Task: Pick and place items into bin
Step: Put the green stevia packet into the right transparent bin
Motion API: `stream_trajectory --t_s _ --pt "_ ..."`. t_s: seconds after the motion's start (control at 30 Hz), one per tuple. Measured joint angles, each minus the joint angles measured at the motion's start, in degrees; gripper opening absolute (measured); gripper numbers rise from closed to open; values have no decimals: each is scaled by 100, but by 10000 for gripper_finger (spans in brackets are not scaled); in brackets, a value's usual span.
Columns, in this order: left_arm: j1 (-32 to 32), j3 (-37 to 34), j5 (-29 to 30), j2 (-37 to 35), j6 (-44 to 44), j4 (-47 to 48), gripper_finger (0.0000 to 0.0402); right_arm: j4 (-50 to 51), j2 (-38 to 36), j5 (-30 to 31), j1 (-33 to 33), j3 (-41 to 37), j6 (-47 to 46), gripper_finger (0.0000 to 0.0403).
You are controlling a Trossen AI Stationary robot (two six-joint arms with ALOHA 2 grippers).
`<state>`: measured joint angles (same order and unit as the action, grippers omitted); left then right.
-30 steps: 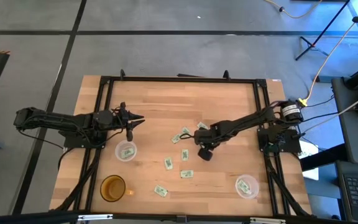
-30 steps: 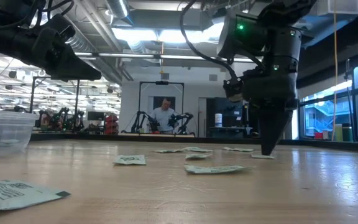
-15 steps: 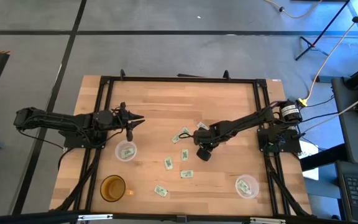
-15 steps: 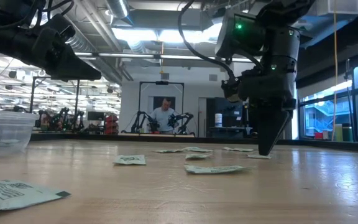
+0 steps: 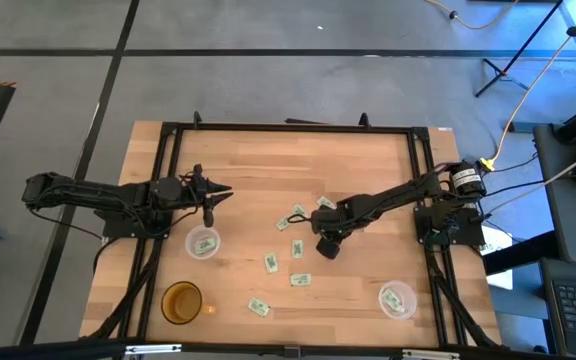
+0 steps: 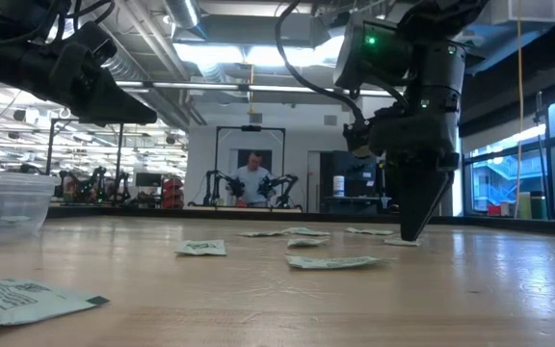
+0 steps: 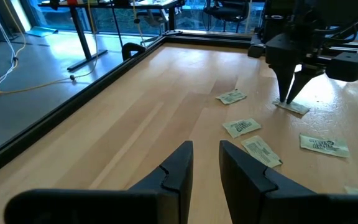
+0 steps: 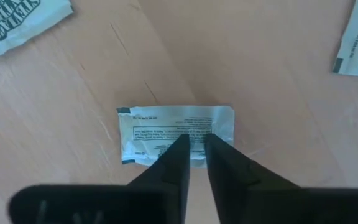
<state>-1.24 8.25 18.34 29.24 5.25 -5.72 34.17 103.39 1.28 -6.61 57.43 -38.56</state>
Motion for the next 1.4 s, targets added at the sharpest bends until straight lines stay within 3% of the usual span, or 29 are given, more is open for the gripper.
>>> stream_trajectory --t_s 0.23,0.63,1.0,1.2,1.4 --pt "1 0 -1 1 1 0 72 38 -4 4 2 0 142 5" --pt "1 0 1 -1 -1 0 72 59 -36 62 -85 -2 167 3" --pt "0 0 1 1 0 1 72 271 -589 87 -471 277 93 1" --pt "1 0 3 -1 -1 0 72 1353 -920 28 -1126 675 -796 0" --pt "1 0 3 1 0 -2 72 2266 -1281 -22 -2309 1023 -2771 0"
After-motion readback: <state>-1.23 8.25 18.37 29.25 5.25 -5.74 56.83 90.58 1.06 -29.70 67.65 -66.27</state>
